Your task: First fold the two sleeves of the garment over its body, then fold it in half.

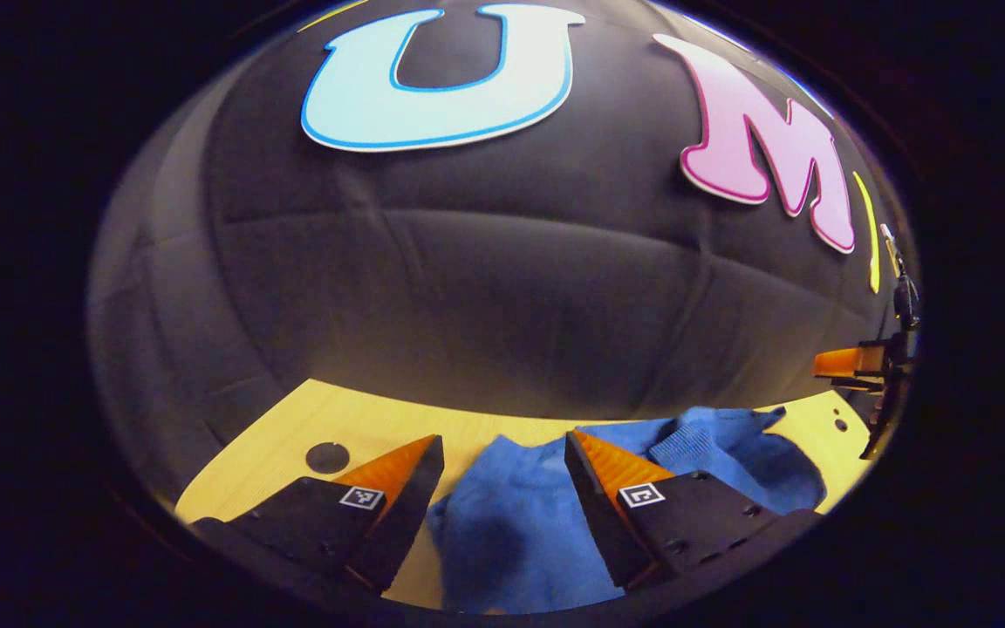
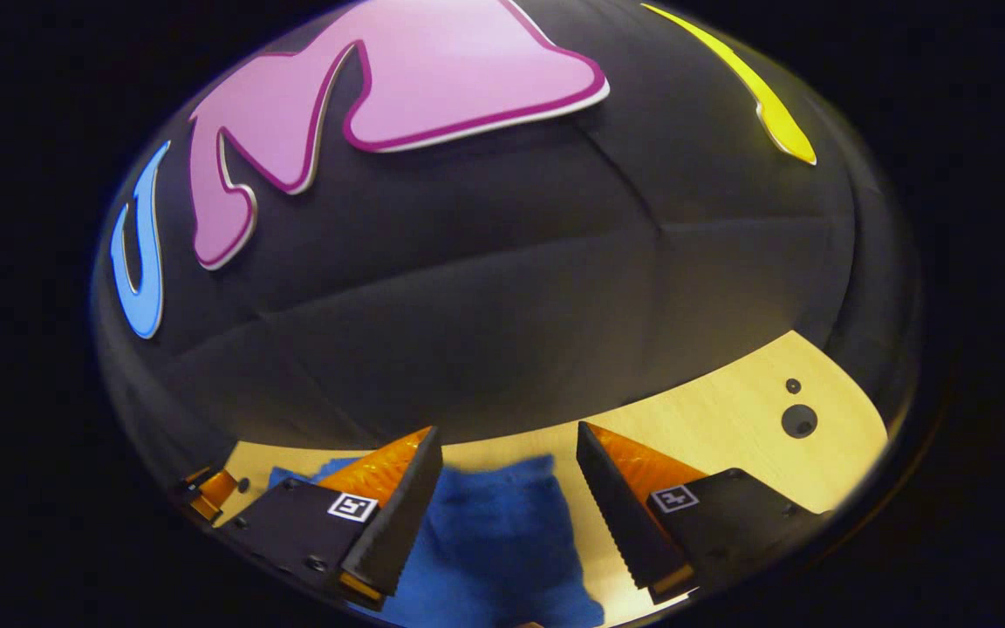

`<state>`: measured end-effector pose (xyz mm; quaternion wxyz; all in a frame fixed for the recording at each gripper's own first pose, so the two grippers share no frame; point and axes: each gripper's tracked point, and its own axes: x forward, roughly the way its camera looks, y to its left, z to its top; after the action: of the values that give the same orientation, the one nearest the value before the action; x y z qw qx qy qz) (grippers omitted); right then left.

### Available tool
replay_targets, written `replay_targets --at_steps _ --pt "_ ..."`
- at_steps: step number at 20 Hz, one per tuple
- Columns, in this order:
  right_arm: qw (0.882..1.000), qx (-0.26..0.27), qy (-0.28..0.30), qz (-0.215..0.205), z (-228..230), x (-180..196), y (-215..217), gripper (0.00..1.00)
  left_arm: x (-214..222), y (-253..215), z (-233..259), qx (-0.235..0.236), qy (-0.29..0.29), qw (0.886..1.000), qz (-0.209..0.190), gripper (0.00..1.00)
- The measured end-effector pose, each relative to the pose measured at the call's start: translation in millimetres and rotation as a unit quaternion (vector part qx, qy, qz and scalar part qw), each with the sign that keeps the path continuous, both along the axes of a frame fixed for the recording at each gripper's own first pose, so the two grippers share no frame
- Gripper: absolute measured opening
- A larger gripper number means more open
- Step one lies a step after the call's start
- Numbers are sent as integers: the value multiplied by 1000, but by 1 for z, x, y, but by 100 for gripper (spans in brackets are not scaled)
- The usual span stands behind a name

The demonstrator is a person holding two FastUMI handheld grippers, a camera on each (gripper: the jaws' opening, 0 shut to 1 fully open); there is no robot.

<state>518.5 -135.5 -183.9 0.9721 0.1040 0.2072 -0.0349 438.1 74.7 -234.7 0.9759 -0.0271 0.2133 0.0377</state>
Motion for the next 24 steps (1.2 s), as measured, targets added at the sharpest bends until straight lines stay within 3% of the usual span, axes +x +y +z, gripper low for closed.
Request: replay_targets --at_steps 1,6,11,14,18,22,24 --pt "1000 -12 -9 4 2 -4 2 98 -4 -3 0 -5 4 1000 -1 82" --pt "995 -77 -58 23 46 -57 14 98 -63 -11 53 -20 -37 999 7 83" --pt "985 -109 -129 41 120 -148 44 98 -156 -42 143 -25 -121 992 -19 82" --pt "980 -103 -162 54 165 -214 70 97 -222 -64 206 -14 -187 981 -59 80" --pt "968 -101 -211 89 217 -299 106 96 -322 -83 249 -25 -212 974 -74 80" --pt "956 -115 -243 116 250 -380 131 95 -414 -81 264 -60 -230 970 -42 80" --pt "953 -114 -248 135 252 -413 138 96 -450 -76 265 -77 -260 962 -18 80"
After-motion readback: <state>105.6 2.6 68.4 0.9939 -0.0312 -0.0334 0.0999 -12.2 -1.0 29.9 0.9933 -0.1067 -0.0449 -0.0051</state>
